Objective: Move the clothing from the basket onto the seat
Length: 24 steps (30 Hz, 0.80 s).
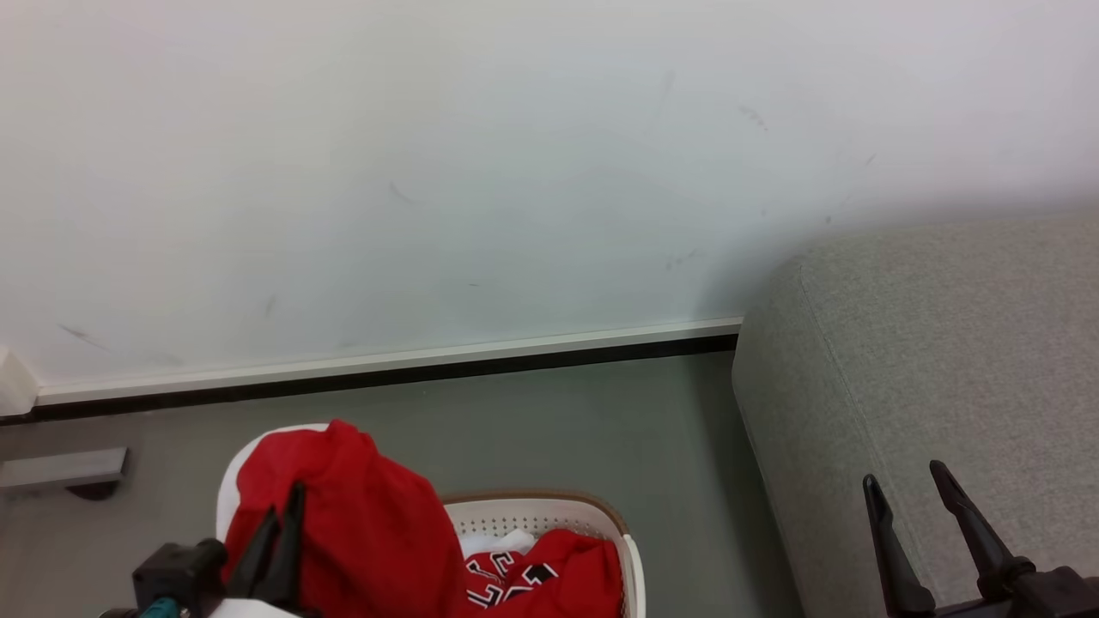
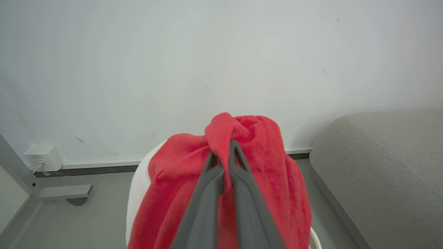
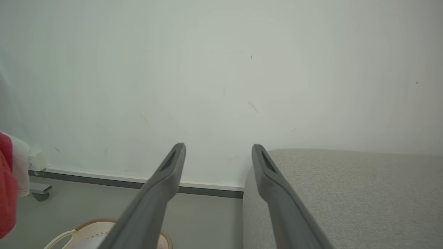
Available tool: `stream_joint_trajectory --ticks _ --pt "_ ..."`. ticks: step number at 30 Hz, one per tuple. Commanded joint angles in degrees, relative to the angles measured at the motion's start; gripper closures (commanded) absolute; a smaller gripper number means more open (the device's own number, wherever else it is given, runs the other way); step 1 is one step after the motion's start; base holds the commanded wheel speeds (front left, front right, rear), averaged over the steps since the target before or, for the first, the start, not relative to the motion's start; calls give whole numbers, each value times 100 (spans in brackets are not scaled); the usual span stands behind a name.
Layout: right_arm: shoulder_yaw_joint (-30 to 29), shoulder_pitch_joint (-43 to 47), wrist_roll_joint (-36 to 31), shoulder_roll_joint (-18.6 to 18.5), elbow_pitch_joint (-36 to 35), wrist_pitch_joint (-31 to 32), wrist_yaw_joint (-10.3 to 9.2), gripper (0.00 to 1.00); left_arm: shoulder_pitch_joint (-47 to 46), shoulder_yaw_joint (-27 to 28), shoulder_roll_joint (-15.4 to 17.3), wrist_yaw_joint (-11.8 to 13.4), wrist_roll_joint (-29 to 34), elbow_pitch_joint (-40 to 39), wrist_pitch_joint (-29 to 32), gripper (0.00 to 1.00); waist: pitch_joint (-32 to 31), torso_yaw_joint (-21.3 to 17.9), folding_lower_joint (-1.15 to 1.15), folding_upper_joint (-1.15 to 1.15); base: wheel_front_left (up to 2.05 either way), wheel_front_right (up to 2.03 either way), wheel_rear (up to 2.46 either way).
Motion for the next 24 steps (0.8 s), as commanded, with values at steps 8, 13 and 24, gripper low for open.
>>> stream_joint_trajectory --ticks 8,13,24 --pt "221 -72 117 11 -64 4 -12 0 114 -91 72 -24 -57 -376 120 100 6 48 1 0 0 0 0" --pt "835 -300 342 -146 -219 4 -12 0 15 -273 32 -77 -16 -705 233 100 8 25 1 0 0 0 0" --pt "2715 -1201 1358 -487 -341 4 -12 0 -390 -1041 -179 -349 103 -1143 530 100 7 -54 1 0 0 0 0"
